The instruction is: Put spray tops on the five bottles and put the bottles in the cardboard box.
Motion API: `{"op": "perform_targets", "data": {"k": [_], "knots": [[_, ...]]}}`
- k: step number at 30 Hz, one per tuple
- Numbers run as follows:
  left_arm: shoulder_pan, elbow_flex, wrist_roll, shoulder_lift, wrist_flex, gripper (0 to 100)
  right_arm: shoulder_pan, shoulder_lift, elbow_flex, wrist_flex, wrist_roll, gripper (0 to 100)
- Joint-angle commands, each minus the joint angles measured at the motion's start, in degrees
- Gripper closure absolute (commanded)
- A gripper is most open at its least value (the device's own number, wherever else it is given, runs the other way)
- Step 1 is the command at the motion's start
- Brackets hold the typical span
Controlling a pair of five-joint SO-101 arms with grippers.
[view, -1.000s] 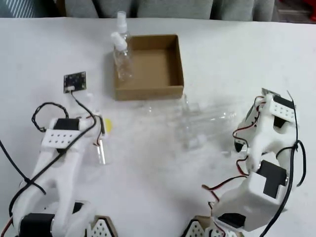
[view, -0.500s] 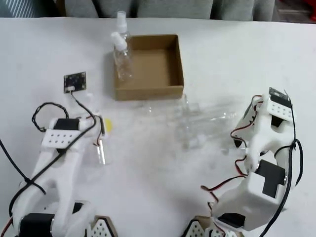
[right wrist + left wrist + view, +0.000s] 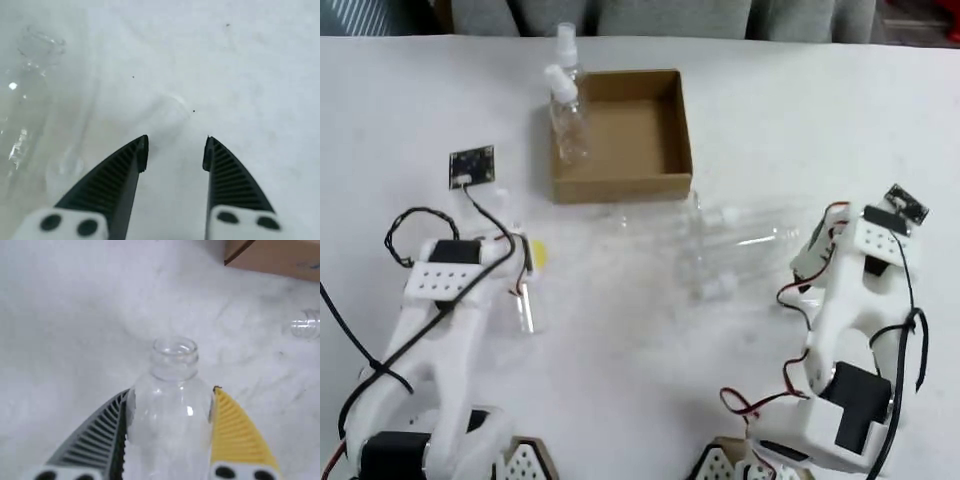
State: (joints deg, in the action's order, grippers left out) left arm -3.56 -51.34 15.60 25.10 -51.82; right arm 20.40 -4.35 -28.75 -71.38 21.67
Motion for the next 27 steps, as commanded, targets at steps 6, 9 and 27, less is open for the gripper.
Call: {"op": "perform_targets", "data": {"k": [6,9,27], "knots": [[-0.31,0.26,-1.93,2.68,1.58,98,-0.75,0.66,-2.37,6.73,1.23,83.5],[-0.31,0.26,-1.93,2.68,1.58,98,-0.75,4.62,-1.93,8.75,1.23,83.7],[-0.4,-0.88,-2.29,2.68,1.58,98,8.04,9.54,15.12,-0.04,-20.31,98.1]]}}
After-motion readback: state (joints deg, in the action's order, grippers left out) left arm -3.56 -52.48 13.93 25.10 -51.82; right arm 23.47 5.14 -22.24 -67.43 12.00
